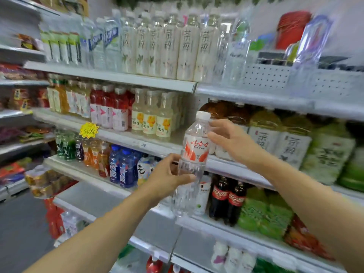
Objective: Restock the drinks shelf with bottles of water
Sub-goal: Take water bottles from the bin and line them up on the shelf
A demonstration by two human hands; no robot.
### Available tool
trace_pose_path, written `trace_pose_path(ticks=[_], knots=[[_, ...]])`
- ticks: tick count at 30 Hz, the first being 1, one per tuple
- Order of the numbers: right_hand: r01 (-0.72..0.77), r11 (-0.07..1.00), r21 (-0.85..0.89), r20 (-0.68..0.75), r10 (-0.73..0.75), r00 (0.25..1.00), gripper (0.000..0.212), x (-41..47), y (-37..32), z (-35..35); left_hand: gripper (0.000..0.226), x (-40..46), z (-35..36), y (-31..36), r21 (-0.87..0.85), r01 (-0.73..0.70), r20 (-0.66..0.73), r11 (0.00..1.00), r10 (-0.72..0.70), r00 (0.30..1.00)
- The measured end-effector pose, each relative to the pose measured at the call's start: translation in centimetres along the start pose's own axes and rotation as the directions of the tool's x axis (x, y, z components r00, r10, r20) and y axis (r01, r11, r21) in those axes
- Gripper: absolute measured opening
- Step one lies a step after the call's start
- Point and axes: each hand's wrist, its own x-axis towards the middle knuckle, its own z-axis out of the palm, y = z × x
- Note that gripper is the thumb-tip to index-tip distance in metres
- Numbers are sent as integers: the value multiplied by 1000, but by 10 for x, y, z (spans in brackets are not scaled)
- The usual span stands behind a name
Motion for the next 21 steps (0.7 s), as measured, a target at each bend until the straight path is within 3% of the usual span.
trace_pose_path(ticks=[7,12,21], knots=[[-108,909,-402,-288,-13,957,52,-47,5,-116,40,30,67,70,-20,-120,79,993,121,990],[-226,862,-453,-441,4,898,55,-71,12,-187,46,46,123,117,-64,-180,140,982,187,972],[-367,761,-536,-555,10,832,59,-89,55,-295,51,83,220,199,-113,-285,159,952,300,940]])
